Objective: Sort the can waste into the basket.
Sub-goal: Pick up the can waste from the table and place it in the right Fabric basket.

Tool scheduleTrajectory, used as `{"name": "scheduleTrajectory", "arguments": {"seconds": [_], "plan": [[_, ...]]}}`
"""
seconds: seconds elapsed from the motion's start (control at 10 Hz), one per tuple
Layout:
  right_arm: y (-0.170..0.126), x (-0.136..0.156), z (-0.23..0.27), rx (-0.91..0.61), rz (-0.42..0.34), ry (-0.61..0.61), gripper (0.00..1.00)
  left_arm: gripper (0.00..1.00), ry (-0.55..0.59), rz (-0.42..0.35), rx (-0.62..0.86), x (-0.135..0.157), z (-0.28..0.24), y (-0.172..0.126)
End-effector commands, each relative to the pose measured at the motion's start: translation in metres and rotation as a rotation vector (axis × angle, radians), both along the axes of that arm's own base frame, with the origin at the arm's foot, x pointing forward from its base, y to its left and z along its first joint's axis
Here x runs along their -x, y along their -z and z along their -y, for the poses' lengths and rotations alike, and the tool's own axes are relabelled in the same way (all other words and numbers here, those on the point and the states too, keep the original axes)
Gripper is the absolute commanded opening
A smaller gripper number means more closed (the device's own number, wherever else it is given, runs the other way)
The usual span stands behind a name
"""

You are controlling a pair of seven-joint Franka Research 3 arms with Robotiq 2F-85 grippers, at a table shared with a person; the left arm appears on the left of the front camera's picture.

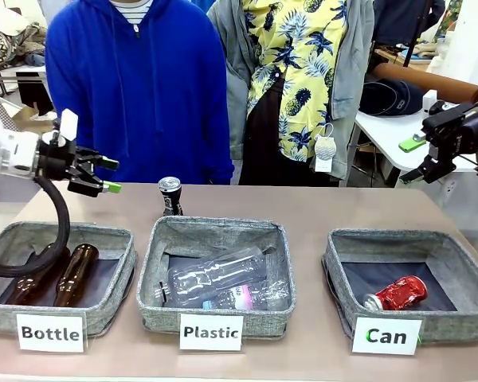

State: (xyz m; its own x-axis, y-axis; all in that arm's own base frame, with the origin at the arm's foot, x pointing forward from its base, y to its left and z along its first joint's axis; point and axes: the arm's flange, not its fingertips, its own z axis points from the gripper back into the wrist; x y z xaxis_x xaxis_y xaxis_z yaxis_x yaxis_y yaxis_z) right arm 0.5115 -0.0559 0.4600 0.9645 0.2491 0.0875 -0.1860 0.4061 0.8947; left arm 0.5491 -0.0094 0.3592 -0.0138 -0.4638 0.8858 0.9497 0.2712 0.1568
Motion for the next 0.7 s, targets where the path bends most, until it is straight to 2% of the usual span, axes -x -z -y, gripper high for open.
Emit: {"name": "scheduleTrajectory", "arguments": {"seconds": [0.0,0.4,0.6], "plan": [[-0.003,0.001,0.001,0.0,0.014,-0.008,1.0,1.0,0.079,-0.035,0.03,-0.01,0.011,0.005],[-0.003,0.001,0.001,0.0,0.014,-0.008,1.0,1.0,0.106,-0.107,0.021,-0.037,0.049,0.045],[-0.003,0.001,0.001,0.0,0.014,-0.008,1.0,1.0,0.087,-0.112,0.03,-0.046,0.062,0.058]]}}
